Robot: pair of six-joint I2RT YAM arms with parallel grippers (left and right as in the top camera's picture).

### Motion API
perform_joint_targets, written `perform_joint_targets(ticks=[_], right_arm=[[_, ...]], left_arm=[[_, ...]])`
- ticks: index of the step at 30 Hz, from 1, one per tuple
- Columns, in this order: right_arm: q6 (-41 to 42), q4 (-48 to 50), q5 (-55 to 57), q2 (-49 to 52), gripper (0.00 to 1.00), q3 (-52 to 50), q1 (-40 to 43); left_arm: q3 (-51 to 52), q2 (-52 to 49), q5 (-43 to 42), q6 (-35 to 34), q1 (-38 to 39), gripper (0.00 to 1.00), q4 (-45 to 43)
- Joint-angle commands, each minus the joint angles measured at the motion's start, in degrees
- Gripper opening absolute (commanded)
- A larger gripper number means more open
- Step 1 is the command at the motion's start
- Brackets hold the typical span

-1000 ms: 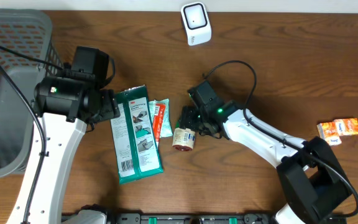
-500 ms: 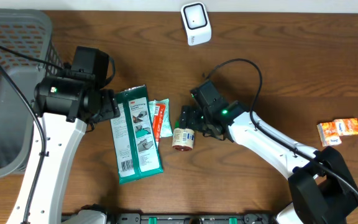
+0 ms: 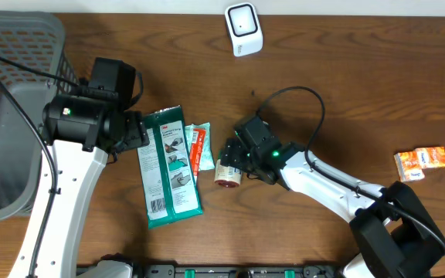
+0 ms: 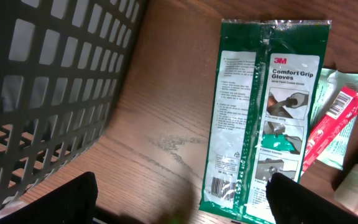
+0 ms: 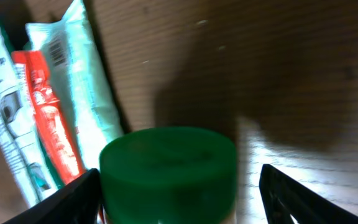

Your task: Scan the item barcode

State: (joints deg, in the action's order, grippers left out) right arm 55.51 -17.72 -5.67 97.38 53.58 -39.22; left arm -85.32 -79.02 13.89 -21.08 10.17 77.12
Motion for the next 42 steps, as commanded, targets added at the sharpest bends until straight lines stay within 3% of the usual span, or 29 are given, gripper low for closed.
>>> perform_joint_targets(ticks=[1, 22, 27, 32, 38, 42], right_arm=[[1.27, 0.2, 4.24, -0.61, 0.74, -0.9, -0.2], [5.27, 1.88, 5.05, 0.85, 0.67, -2.14, -3.43], [5.2, 2.32, 6.58, 1.14, 0.59, -2.38, -3.63], [-2.27, 3.04, 7.76, 0.57, 0.52, -1.81, -3.08], [-9.73, -0.26, 9.66, -5.35, 0.49, -0.26, -0.83], [-15.93, -3.21, 17.42, -11.37, 0.48, -0.26, -0.94]], left_arm=[[-0.17, 0.0, 0.76, 0.28, -0.13, 0.88, 0.2], [-0.17, 0.0, 0.76, 0.28, -0.13, 0.88, 0.2], [-0.2, 0.0, 0.74, 0.28, -0.13, 0.88, 0.2], [-0.17, 0.0, 0.76, 0.28, -0.13, 0.88, 0.2], [-0.2, 0.0, 0.74, 0.28, -0.13, 0.88, 0.2], [-0.2, 0.0, 0.76, 0.28, -0.13, 0.88, 0.2]])
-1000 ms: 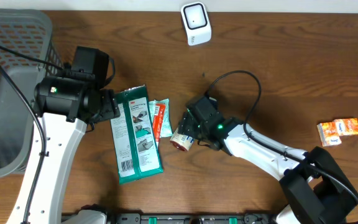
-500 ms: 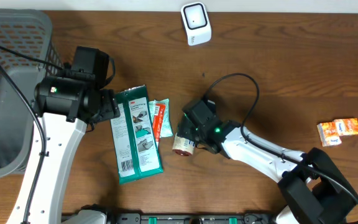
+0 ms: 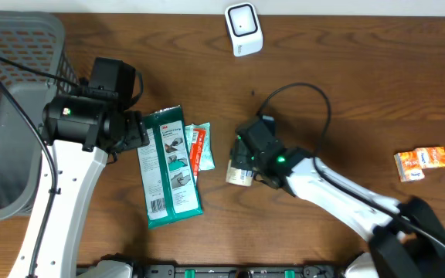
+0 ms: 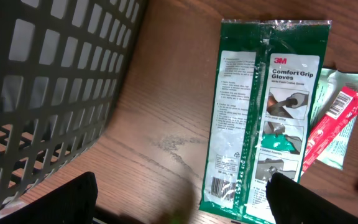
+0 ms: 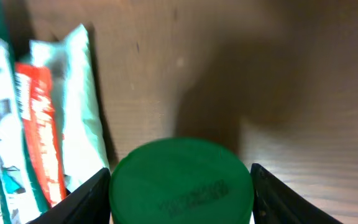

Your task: Scan the item barcode

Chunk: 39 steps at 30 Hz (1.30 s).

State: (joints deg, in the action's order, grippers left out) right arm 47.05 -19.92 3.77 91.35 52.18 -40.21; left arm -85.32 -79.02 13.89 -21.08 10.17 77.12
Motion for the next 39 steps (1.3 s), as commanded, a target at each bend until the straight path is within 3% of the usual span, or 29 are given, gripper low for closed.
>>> perform_joint_targets(ticks=[1, 7, 20, 21, 22, 25, 36, 39], right_arm=[[-8.41, -1.88, 10.34, -6.4, 0.49, 1.14, -0.15], [-8.59, -5.68, 24.35, -9.68, 0.49, 1.09, -1.84], [-8.59, -6.36, 25.11, -5.38, 0.51, 0.83, -3.02], [-8.59, -6.49, 25.11, -5.38, 0.52, 0.83, -3.02], [-8.59, -6.47, 24.92, -5.44, 0.63, 0.9, -2.93], [-10.12, -6.95, 18.47, -6.08, 0.73, 2.32, -1.4], [-11.19, -15.89, -8.76, -3.3, 0.74, 10.56, 16.02], [-12.35, -16.09, -13.38, 1.14, 0.8, 10.56, 16.92]], left_arm=[[-0.17, 0.0, 0.76, 0.28, -0.13, 0.88, 0.2], [-0.17, 0.0, 0.76, 0.28, -0.13, 0.88, 0.2], [-0.17, 0.0, 0.76, 0.28, -0.13, 0.88, 0.2], [-0.17, 0.0, 0.76, 0.26, -0.13, 0.88, 0.2], [-0.2, 0.0, 0.76, 0.28, -0.13, 0.88, 0.2], [-0.2, 0.0, 0.76, 0.26, -0.13, 0.88, 0.2], [-0.17, 0.0, 0.76, 0.28, -0.13, 0.88, 0.2], [-0.17, 0.0, 0.76, 0.26, -0.13, 0.88, 0.2]])
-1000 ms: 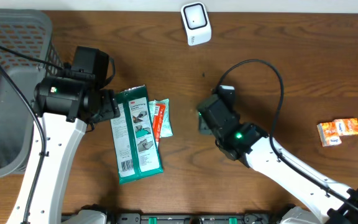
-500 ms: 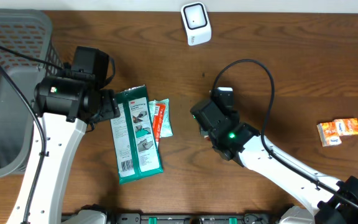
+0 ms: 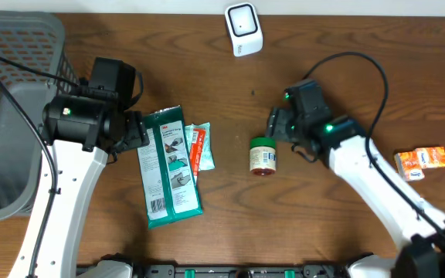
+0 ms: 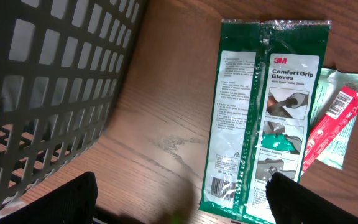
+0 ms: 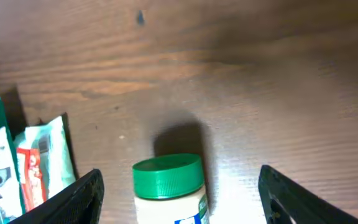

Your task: Scan the item barcode

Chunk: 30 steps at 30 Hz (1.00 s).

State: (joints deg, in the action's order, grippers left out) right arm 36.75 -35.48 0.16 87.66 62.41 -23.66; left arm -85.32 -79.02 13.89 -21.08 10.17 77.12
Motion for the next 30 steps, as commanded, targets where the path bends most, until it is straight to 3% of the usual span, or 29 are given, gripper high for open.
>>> perform_joint_targets(ticks=[1, 9, 21, 25, 30], right_arm=[[-2.19, -0.52, -10.03, 6.47, 0.82, 0.33, 0.28], [-5.6, 4.04, -11.1, 14.82, 0.85, 0.33, -1.09], [-10.29, 4.9, -8.57, 13.99, 0.49, 0.63, -1.14], [-11.17, 2.73, -7.23, 11.45, 0.41, 1.86, -1.2], [-12.2, -0.31, -1.07, 6.27, 0.41, 2.62, -2.34]], left_arm=[[-0.2, 0.0, 0.76, 0.28, -0.13, 0.88, 0.2], [-0.17, 0.0, 0.76, 0.28, -0.13, 0.88, 0.2], [-0.2, 0.0, 0.74, 0.28, -0.13, 0.88, 0.2], [-0.17, 0.0, 0.76, 0.28, -0.13, 0.87, 0.2], [-0.2, 0.0, 0.76, 0.28, -0.13, 0.88, 0.2]])
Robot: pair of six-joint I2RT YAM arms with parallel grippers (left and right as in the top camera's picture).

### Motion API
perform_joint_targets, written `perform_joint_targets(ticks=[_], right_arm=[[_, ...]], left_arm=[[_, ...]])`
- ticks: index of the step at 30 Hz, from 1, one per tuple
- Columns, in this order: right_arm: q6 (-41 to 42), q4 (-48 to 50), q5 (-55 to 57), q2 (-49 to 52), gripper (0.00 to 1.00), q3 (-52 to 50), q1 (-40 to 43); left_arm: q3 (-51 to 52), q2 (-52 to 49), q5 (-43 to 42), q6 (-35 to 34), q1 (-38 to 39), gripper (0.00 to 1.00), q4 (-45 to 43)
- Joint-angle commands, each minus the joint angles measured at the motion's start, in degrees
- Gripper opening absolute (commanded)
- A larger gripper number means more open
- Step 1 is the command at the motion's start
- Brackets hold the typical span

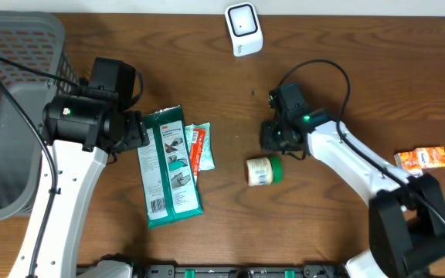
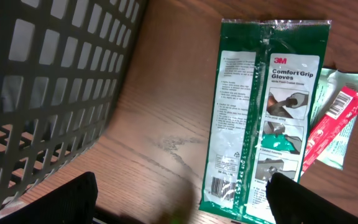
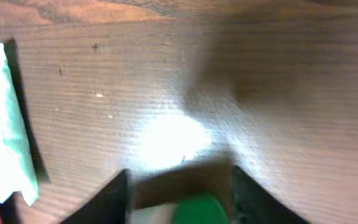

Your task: Scan the item barcode

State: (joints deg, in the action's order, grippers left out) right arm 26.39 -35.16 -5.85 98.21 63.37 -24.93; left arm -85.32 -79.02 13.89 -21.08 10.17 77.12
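Observation:
The jar [image 1: 259,171], with a white label and a green lid [image 1: 276,170], lies on its side on the table, lid pointing right. My right gripper [image 1: 273,145] hovers just behind it with its fingers apart and nothing between them. In the blurred right wrist view [image 3: 179,199] only the green lid [image 3: 197,213] shows, at the bottom edge. The white scanner [image 1: 242,29] stands at the table's far edge. My left gripper [image 1: 135,131] stays open beside the green gloves pack [image 1: 169,166], also in the left wrist view [image 2: 179,208].
A dark mesh basket [image 1: 14,46] fills the left end of the table. Small mint and red packets [image 1: 199,147] lie against the gloves pack [image 2: 263,118]. An orange box [image 1: 421,163] sits at the far right.
The jar lay with its lid toward the far side; now its lid points right and it lies slightly nearer the front. My right gripper has come left and closer to it, fingers narrower.
My right gripper was shut on the jar next to the small packets, and still held it there a moment later. By the third moment the jar lay free further right and the gripper stood open behind it. Now the jar has turned. The left arm never moved.

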Motion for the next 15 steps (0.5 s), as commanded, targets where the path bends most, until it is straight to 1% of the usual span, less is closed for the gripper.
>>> perform_joint_targets(ticks=[1, 2, 3, 4, 5, 7, 8, 11, 15], right_arm=[[-1.84, -1.05, 5.46, -4.96, 0.45, 1.66, -1.27], [-1.81, -1.73, 5.81, -5.6, 0.57, 1.66, -1.51], [-1.4, -2.56, 5.77, -5.99, 0.76, 1.66, -1.75], [0.9, -3.78, 5.51, -6.01, 0.96, 1.66, -1.92], [3.63, -5.01, 5.2, -6.01, 0.99, 1.66, -2.01], [9.99, -7.72, 2.45, -5.95, 0.99, 1.18, -2.05], [11.15, -8.09, 1.01, -5.95, 0.99, 0.83, -2.08], [11.32, -7.91, -3.54, -5.95, 0.99, 0.13, -2.16], [11.3, -7.96, -5.4, -5.95, 0.99, 0.04, -2.99]], left_arm=[[-0.2, 0.0, 0.76, 0.28, -0.13, 0.88, 0.2], [-0.17, 0.0, 0.74, 0.28, -0.13, 0.88, 0.2], [-0.2, 0.0, 0.74, 0.26, -0.13, 0.88, 0.2], [-0.17, 0.0, 0.76, 0.26, -0.13, 0.88, 0.2], [-0.2, 0.0, 0.76, 0.28, -0.13, 0.88, 0.2], [-0.17, 0.0, 0.76, 0.28, -0.13, 0.88, 0.2], [-0.2, 0.0, 0.74, 0.26, -0.13, 0.88, 0.2], [-0.17, 0.0, 0.74, 0.28, -0.13, 0.88, 0.2], [-0.2, 0.0, 0.74, 0.26, -0.13, 0.88, 0.2]])
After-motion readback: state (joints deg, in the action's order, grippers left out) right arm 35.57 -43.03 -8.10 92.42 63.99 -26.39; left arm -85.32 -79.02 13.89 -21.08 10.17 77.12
